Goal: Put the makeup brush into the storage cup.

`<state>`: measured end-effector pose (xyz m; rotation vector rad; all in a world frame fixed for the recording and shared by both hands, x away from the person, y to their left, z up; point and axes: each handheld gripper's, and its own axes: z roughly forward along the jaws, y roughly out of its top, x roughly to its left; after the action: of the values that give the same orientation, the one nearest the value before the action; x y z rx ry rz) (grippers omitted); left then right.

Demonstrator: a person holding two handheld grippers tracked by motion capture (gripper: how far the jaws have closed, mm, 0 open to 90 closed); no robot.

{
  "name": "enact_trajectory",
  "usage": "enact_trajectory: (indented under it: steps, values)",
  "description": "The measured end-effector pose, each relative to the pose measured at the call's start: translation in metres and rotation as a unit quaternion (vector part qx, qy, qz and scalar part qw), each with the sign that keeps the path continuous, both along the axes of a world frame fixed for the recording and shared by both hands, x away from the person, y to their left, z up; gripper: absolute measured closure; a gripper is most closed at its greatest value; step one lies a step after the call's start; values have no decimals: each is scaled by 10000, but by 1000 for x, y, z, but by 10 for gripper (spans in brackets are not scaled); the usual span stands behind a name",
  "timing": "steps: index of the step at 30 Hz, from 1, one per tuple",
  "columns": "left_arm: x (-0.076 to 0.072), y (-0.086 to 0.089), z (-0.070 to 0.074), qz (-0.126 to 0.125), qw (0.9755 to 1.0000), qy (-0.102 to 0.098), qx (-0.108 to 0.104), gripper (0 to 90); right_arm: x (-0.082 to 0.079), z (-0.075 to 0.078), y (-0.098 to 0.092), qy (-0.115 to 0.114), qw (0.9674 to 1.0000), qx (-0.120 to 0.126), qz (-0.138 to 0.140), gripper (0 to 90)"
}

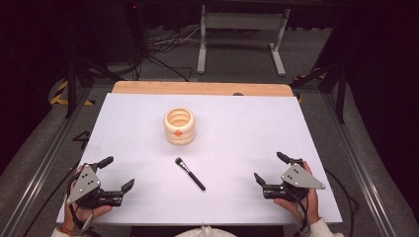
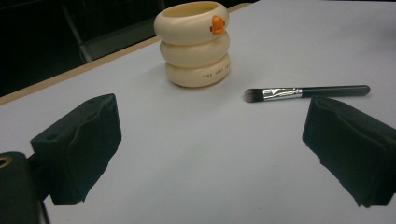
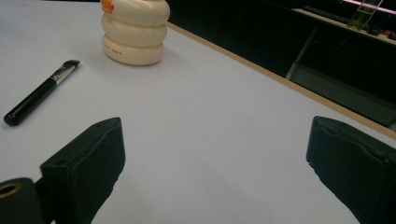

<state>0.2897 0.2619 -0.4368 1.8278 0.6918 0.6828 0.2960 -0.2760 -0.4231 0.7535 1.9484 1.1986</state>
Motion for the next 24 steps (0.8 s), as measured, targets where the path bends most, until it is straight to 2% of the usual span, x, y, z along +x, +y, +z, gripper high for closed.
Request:
enact_trajectory:
  steps: [5,12,14,24]
  values:
    - [-2,0,-1,-9,10000,37,14,54,2,-1,-1,78,10000,3,6,57]
    - [-1,-1,-3,-40,10000,56,25,55,6,-1,-1,323,9995,51,31,67]
    - [-1,-1,-3,-61,10000,64,-35,55,7,-1,0,363,9993,8,34,70]
    - [-1,-2,-3,-94,9999,70,2,57,10,5,13,527,9981,-133,303,123]
